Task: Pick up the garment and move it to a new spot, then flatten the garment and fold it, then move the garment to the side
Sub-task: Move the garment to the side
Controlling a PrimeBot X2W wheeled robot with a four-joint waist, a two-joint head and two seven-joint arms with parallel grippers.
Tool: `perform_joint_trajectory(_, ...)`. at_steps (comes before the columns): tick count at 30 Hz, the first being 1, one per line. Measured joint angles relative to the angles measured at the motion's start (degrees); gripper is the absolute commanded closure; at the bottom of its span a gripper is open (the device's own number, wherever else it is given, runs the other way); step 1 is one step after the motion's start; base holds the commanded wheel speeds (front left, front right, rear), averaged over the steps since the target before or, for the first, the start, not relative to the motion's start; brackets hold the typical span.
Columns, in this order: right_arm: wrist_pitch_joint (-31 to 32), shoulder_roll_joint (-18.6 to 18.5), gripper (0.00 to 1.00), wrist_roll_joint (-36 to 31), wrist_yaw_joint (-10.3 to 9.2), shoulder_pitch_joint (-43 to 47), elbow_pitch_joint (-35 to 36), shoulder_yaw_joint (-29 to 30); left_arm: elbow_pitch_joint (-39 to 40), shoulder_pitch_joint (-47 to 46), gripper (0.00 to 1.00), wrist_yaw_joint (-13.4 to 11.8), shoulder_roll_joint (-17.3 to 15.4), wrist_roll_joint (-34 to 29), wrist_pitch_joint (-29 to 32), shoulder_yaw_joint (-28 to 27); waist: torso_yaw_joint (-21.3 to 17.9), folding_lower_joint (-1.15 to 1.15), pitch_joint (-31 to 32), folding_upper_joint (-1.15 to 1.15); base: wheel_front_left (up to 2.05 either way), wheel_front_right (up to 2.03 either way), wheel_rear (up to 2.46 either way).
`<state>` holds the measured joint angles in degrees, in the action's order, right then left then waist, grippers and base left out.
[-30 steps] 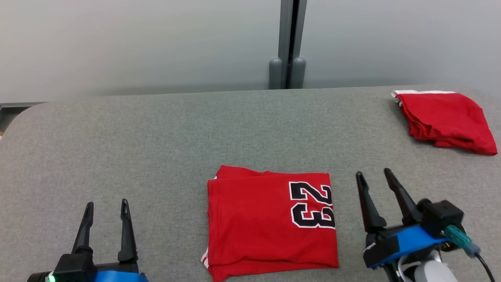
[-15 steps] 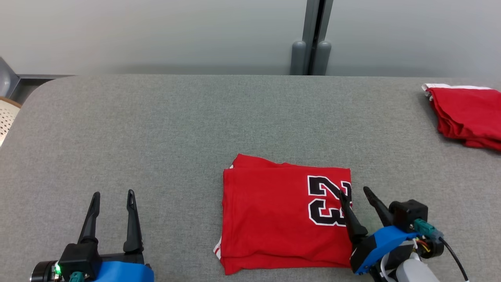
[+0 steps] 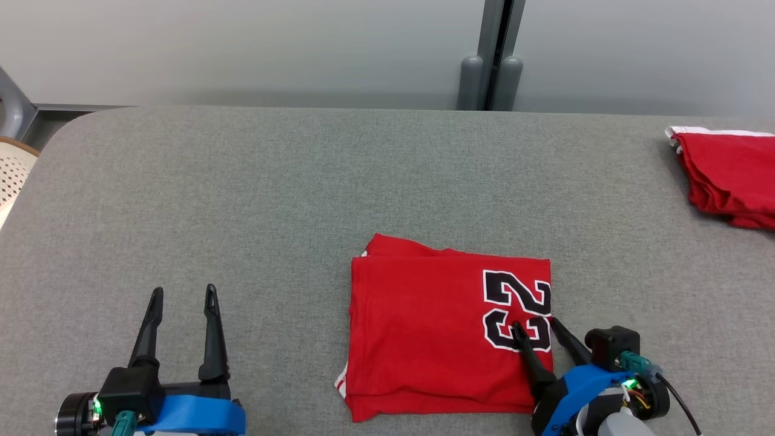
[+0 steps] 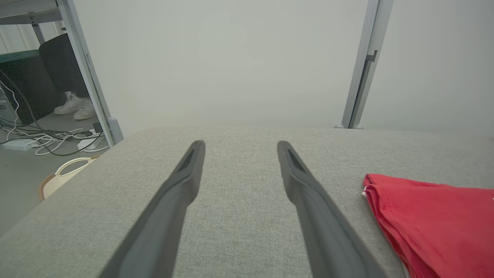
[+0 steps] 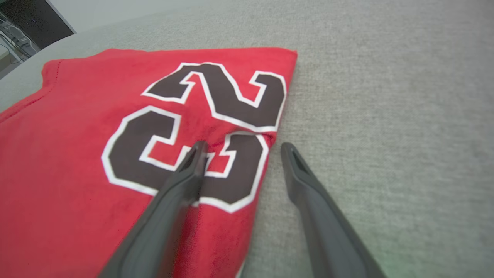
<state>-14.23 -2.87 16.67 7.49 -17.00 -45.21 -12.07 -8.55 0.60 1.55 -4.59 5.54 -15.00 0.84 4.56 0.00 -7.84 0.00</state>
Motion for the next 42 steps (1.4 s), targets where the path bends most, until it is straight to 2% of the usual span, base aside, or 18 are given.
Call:
perform_joint_trajectory(7, -0.8, -0.2, 0.00, 3.3, -0.02, -2.4, -2.6, -3.6, -0.1, -0.5, 0.00, 0.3, 0.4, 0.0, 0.0, 0.0, 0.7, 0.00, -0.5, 0.00, 0.00, 0.00, 0.00)
perform_joint_trajectory(8, -0.9, -0.2, 0.42, 3.7, -0.02, -2.7, -3.0, -4.0, -0.1, -0.5, 0.00, 0.3, 0.4, 0.0, 0.0, 0.0, 0.7, 0.00, -0.6, 0.00, 0.00, 0.00, 0.00)
perform_joint_trajectory(9, -1.0, -0.2, 0.42, 4.0, -0.02, -2.9, -3.3, -4.3, -0.1, -0.5, 0.00, 0.3, 0.5, 0.0, 0.0, 0.0, 0.8, 0.00, -0.7, 0.00, 0.00, 0.00, 0.00)
perform_joint_trajectory(10, -1.0, -0.2, 1.00, 4.3, -0.03, -3.2, -3.5, -4.5, -0.1, -0.6, 0.00, 0.3, 0.5, 0.0, 0.0, -0.1, 0.9, 0.00, -0.7, 0.00, 0.00, 0.00, 0.00)
perform_joint_trajectory(14, -1.0, -0.1, 1.00, 4.2, -0.01, -3.9, -3.7, -4.5, -0.1, -0.6, 0.00, 0.3, 0.7, 0.0, 0.0, -0.4, 0.8, 0.00, -0.9, 0.00, 0.00, 0.00, 0.00)
perform_joint_trajectory(19, -0.9, 0.1, 1.00, 1.5, 0.00, -4.1, -0.3, 0.1, 0.5, -0.8, 0.00, 0.4, 0.9, 0.0, 0.0, -0.4, -0.3, 0.00, -1.8, 0.00, 0.00, 0.00, 0.00)
perform_joint_trajectory(23, -0.9, -1.2, 1.00, -1.7, 0.01, -4.1, 3.5, 3.4, 1.4, -2.3, 0.00, 0.5, 1.2, 0.2, -0.1, 0.2, -1.9, 0.00, -3.0, 0.00, 0.00, 0.00, 0.00)
perform_joint_trajectory(33, -0.9, -6.6, 1.00, -3.5, 0.00, -1.7, 10.2, 11.0, 2.8, -7.4, 0.00, 1.1, 1.3, -0.5, -0.1, 0.1, -8.3, 0.01, -7.3, 0.00, 0.00, 0.00, 0.00)
perform_joint_trajectory(42, -0.9, -8.4, 1.00, -3.6, 0.00, 0.1, 13.8, 15.3, 4.5, -11.2, 0.00, 1.7, 0.2, -1.9, -0.1, -0.5, -14.3, 0.01, -11.9, 0.00, 0.00, 0.00, 0.00)
